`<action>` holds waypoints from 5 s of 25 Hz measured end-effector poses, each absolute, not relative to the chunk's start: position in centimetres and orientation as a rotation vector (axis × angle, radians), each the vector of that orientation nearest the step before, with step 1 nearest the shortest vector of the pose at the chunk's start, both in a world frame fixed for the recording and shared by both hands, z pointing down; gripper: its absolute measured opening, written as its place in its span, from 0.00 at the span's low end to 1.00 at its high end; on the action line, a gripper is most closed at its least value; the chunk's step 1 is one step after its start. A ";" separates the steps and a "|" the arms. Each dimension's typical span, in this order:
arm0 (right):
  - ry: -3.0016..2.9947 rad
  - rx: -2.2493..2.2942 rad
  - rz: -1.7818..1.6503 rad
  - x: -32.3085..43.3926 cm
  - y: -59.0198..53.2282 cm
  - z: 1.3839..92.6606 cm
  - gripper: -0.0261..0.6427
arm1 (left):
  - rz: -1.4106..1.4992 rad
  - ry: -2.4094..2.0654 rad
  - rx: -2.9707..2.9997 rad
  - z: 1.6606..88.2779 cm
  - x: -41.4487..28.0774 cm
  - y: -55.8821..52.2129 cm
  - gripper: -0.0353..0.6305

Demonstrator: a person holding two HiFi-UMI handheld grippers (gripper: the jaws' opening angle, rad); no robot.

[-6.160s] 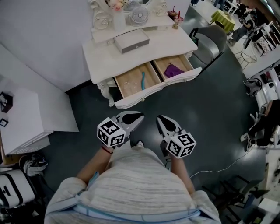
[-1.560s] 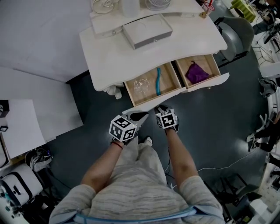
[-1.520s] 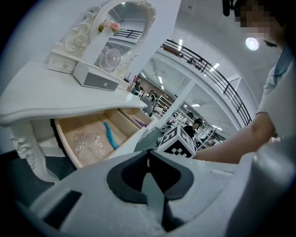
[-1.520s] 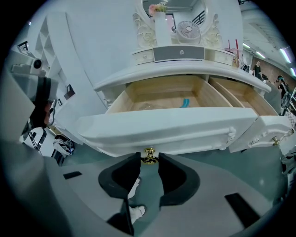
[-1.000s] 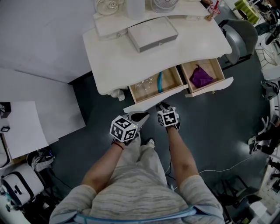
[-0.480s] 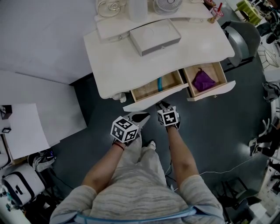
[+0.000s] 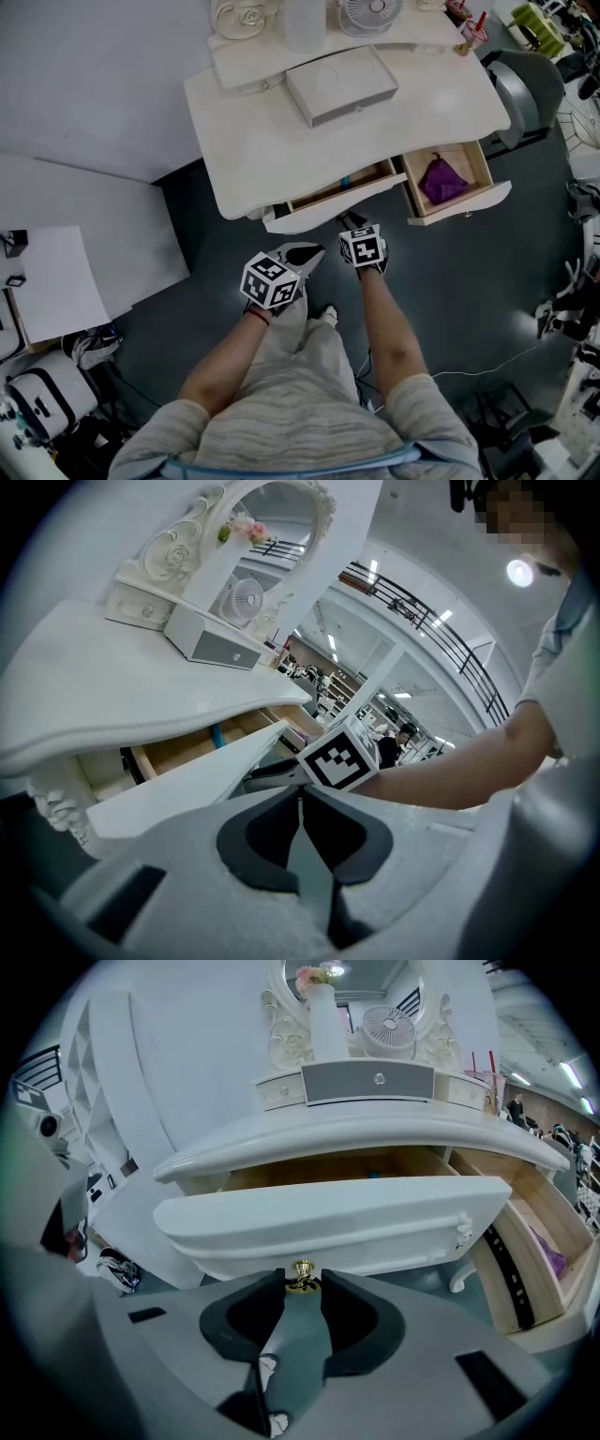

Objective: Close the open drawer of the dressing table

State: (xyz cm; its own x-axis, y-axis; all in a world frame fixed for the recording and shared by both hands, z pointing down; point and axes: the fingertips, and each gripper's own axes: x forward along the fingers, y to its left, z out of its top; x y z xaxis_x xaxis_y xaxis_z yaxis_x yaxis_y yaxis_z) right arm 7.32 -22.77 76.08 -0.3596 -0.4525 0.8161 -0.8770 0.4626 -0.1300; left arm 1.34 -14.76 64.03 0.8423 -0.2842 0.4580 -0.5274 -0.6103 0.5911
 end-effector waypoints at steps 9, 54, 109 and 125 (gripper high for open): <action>-2.000 1.125 0.726 6.2 -25.7 76.0 0.22 | 0.406 -0.591 2.244 64.6 0.5 -15.5 0.09; -2.015 1.180 0.713 4.5 -30.9 74.8 0.20 | 0.389 -0.640 2.232 64.9 -1.7 -18.7 0.09; -2.552 1.378 0.662 13.0 -2.2 45.3 0.05 | 0.214 -0.544 2.588 46.1 7.5 -2.5 0.09; -2.580 1.355 0.617 12.7 -0.5 43.4 0.05 | 0.174 -0.584 2.619 43.8 6.8 -2.0 0.09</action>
